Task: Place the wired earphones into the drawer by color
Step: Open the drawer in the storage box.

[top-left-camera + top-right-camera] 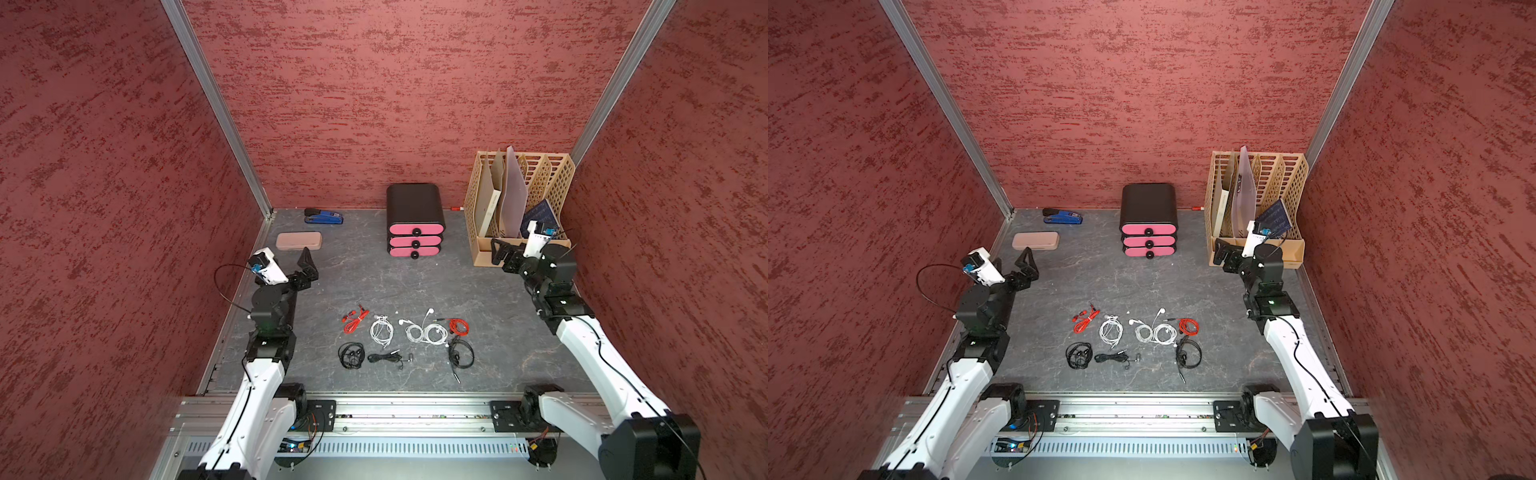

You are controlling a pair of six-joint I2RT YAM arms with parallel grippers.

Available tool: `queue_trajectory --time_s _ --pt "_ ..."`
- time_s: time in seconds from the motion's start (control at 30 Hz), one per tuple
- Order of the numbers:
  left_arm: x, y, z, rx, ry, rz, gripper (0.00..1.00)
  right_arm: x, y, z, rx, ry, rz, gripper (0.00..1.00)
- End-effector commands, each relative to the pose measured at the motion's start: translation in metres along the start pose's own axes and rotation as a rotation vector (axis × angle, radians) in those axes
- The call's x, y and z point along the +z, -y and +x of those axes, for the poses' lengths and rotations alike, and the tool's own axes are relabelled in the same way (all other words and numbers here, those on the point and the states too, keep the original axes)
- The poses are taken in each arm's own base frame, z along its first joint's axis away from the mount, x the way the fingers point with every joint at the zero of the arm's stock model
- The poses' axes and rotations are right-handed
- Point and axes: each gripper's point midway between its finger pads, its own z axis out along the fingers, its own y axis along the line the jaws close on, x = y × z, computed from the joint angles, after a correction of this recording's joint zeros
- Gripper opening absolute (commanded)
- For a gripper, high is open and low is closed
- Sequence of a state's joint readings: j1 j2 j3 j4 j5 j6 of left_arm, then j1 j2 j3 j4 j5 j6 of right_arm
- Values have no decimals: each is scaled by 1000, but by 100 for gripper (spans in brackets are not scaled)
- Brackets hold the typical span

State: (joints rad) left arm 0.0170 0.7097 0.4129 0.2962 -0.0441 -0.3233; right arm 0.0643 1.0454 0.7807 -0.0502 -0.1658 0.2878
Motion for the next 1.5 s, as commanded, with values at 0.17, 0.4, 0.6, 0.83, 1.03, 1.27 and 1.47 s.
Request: queue_trajectory --time_s 0.17,0.4,0.6,0.83,1.03,1.27,1.47 --pt "-4 66 61 -188 -379 300 100 5 -50 46 153 -233 -210 98" --pt "-2 108 97 -149 -517 389 100 11 -79 55 154 -267 -228 98" --pt "0 126 123 -106 -571 466 100 24 -107 61 129 -274 -213 94" --pt "-10 124 142 -89 -532 520 100 53 -138 67 71 -276 -189 83" --pt "-14 126 143 -70 -535 528 100 86 -158 73 -4 -279 -122 81" --pt "-16 125 137 -70 -516 520 100 119 -171 80 -34 -283 -77 73" --pt "-18 122 135 -67 -501 508 100 144 -170 82 -32 -272 -29 67"
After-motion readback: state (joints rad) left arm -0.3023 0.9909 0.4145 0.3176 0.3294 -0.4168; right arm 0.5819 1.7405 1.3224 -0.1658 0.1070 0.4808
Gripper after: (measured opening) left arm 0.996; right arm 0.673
